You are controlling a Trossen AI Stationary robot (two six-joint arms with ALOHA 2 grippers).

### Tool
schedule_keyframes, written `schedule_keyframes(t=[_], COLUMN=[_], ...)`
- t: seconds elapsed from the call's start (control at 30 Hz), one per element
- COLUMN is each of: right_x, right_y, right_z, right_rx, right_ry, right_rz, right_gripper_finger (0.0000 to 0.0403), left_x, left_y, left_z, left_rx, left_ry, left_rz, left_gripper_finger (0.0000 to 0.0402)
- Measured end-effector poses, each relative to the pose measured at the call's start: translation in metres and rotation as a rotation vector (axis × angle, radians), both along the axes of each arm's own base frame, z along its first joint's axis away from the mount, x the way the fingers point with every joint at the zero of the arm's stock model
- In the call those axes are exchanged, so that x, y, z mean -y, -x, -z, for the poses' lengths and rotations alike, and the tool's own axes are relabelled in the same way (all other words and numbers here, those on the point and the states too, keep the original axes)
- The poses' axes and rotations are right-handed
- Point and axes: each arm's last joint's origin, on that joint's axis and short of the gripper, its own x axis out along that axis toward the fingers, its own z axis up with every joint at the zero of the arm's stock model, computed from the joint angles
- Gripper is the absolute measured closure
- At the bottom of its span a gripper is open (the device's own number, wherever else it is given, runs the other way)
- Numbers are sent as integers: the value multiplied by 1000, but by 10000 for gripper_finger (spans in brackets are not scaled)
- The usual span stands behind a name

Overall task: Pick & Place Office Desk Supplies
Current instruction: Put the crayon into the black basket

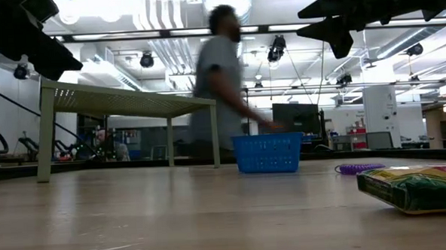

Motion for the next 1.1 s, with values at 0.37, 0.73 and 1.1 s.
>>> schedule_keyframes(t=[0.37,0.73,1.1], right_x=[1,-39,-102], right_y=[-1,-18,-46], right_z=[-8,-53,-24], right_rx=[78,-59,-589], right_ry=[-155,-26,-143], right_rz=[21,-218,-175], right_gripper_finger=[220,220,220], left_x=[0,0,0], left_y=[0,0,0], left_z=[0,0,0], left_rx=[0,0,-1], left_ry=[-3,-3,-3], left_rz=[1,2,2], left_gripper_finger=[219,219,219])
